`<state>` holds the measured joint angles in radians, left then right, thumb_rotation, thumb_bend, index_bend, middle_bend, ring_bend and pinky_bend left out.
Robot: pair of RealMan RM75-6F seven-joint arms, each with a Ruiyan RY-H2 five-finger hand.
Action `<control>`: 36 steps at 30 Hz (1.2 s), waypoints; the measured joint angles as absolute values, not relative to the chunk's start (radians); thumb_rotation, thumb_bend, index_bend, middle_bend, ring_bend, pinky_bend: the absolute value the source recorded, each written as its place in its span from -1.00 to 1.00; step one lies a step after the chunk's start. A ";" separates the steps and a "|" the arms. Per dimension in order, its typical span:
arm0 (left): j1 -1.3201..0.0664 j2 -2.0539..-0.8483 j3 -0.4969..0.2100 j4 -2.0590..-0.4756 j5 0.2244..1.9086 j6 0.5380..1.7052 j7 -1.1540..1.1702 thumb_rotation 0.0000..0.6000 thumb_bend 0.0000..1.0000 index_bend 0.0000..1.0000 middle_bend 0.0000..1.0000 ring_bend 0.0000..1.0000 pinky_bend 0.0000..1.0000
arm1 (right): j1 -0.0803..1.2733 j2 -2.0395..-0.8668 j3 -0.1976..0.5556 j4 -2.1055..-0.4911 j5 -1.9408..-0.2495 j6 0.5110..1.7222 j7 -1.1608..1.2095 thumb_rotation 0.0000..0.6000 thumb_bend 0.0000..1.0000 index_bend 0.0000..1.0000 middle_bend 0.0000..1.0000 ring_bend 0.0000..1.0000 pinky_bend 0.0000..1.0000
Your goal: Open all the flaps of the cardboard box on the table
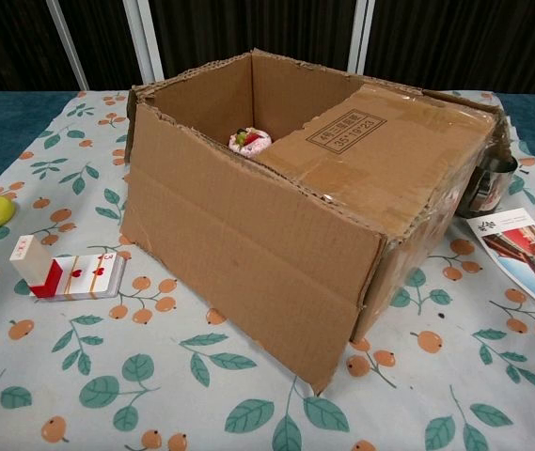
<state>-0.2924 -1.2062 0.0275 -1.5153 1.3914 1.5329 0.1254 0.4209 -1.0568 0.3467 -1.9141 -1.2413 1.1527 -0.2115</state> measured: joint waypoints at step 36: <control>-0.252 -1.220 -0.054 -1.476 1.418 1.446 0.023 1.00 -0.49 -0.90 -0.85 -0.94 -0.91 | 1.077 -1.282 0.264 -1.614 -0.956 0.615 -0.338 1.00 1.00 -0.06 -0.28 -0.45 -0.42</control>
